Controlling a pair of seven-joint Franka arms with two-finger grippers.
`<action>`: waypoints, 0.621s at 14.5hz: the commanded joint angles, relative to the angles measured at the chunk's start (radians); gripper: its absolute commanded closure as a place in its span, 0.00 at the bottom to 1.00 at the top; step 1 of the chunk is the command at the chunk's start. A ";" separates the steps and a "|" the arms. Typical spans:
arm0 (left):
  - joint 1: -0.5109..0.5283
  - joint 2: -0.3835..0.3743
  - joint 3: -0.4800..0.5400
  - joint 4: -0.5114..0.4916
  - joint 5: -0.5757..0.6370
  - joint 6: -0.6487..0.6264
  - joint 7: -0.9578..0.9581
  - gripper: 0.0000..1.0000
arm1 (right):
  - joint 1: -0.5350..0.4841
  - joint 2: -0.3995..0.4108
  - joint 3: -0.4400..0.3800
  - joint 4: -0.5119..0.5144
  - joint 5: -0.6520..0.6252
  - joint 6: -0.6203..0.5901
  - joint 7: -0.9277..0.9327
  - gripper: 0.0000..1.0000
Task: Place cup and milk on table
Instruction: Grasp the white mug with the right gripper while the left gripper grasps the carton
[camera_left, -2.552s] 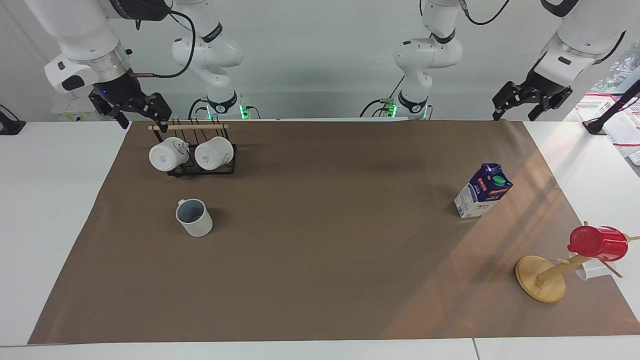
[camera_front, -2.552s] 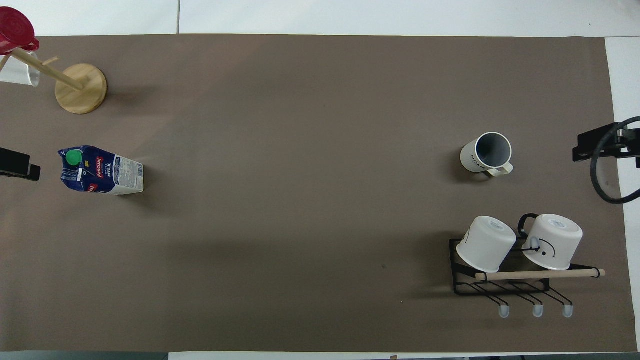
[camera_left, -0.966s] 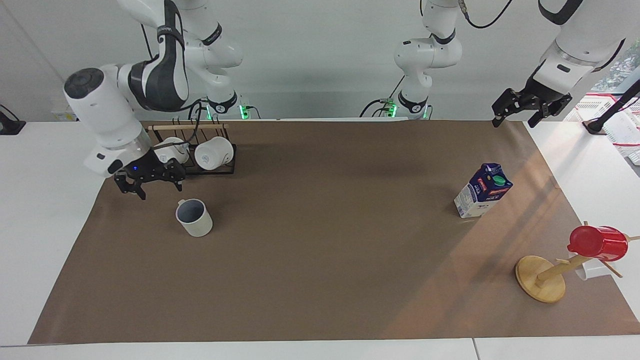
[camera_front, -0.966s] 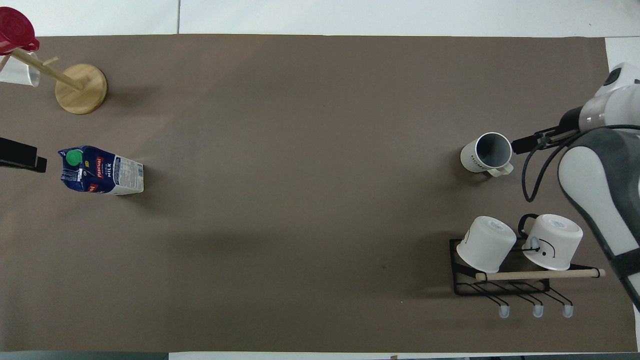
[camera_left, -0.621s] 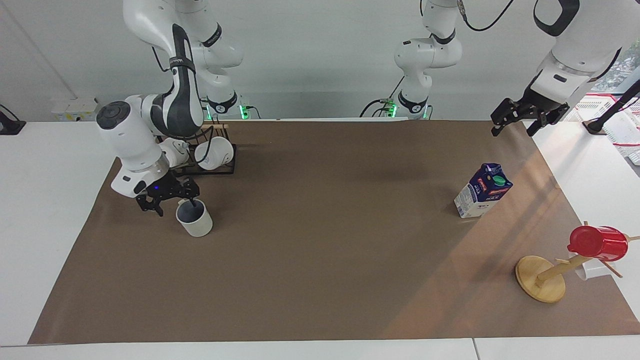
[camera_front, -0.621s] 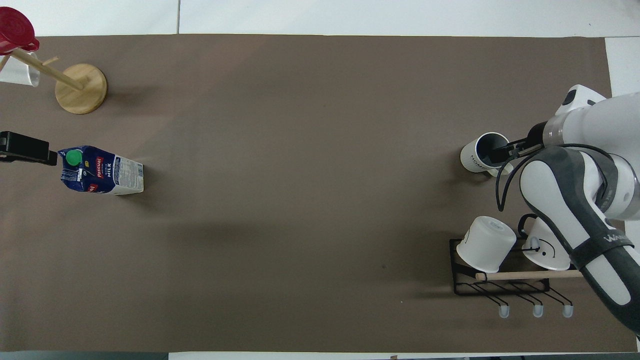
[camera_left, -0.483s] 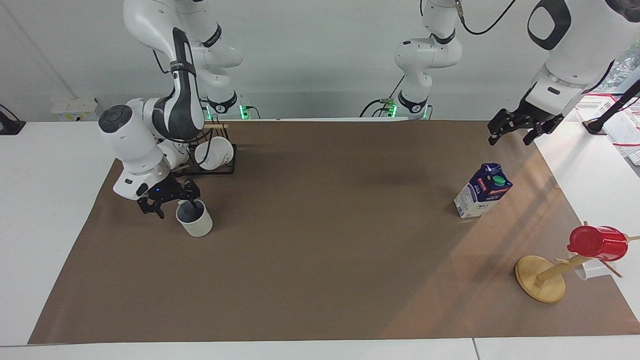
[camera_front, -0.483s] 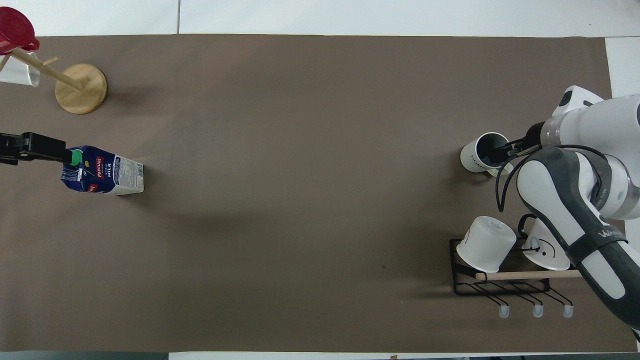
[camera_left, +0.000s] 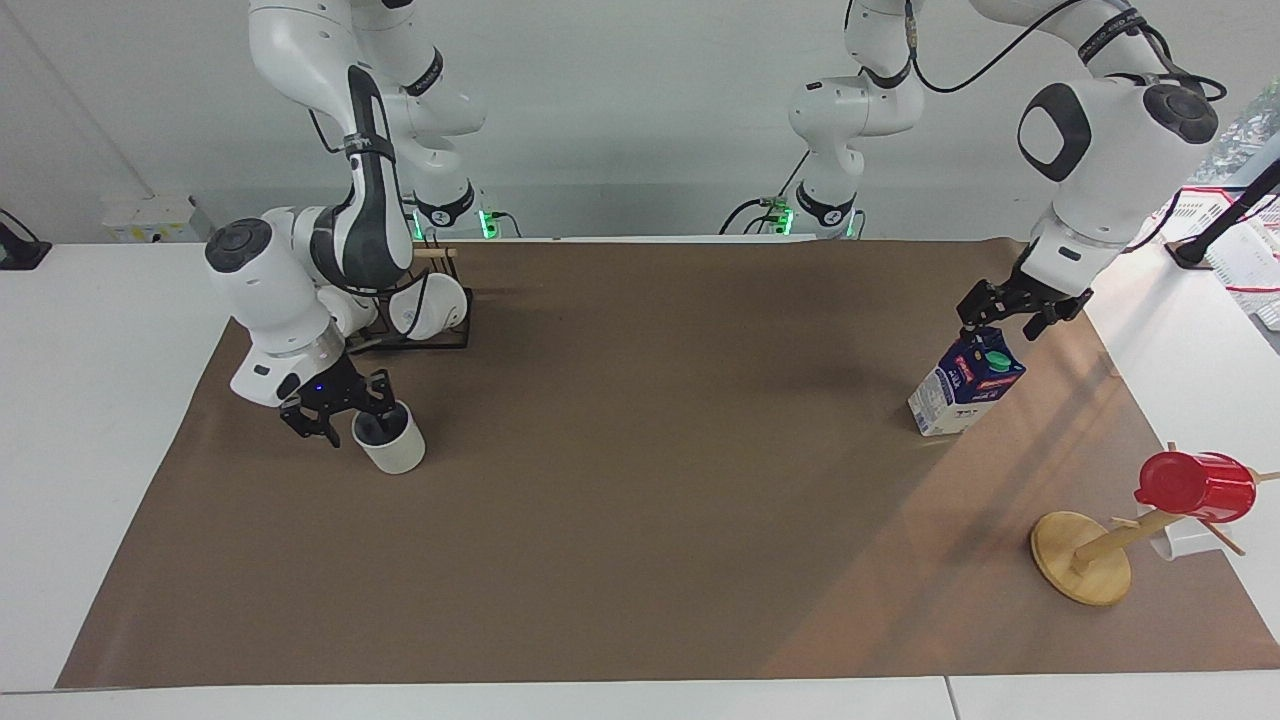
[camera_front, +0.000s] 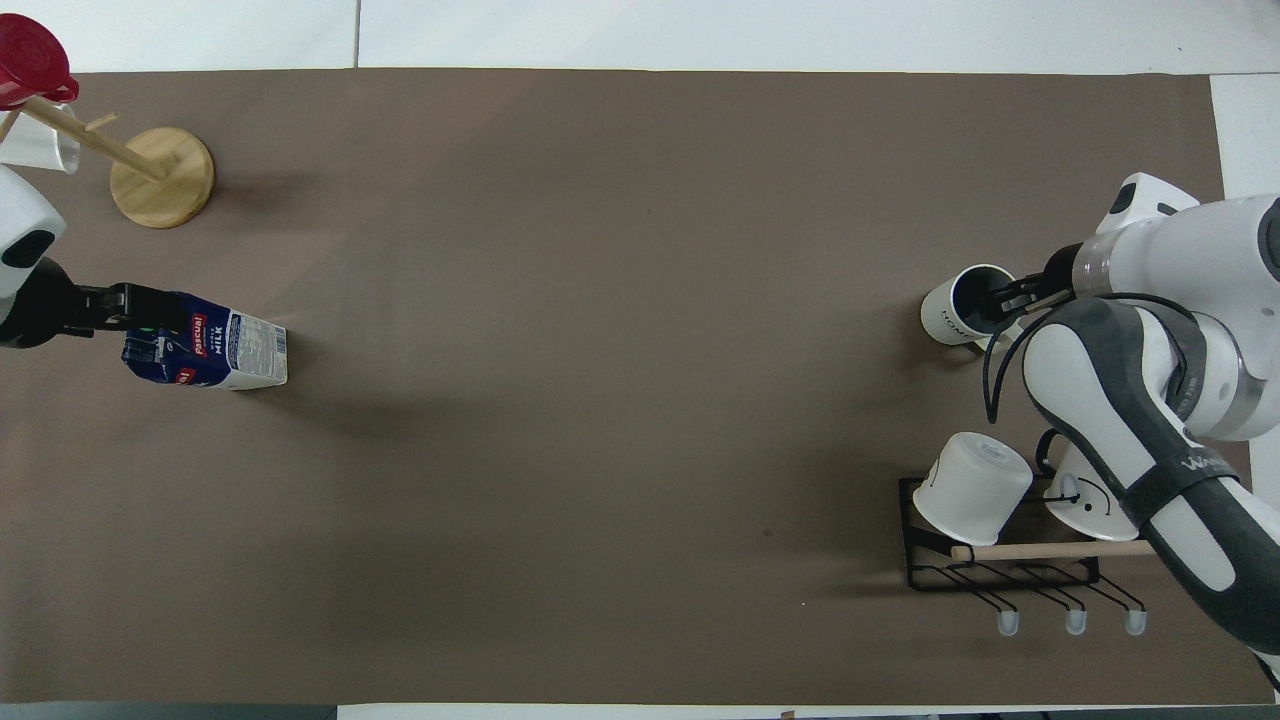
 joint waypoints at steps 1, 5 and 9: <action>0.003 -0.016 -0.002 -0.072 0.021 0.071 0.006 0.00 | 0.000 -0.008 0.003 -0.031 0.021 0.042 0.001 0.38; 0.011 -0.018 -0.002 -0.112 0.021 0.124 0.006 0.00 | -0.008 0.019 0.003 -0.020 0.021 0.040 0.006 0.78; 0.026 -0.015 -0.002 -0.112 0.021 0.147 0.006 0.05 | 0.001 0.024 0.003 0.038 0.021 -0.021 0.006 1.00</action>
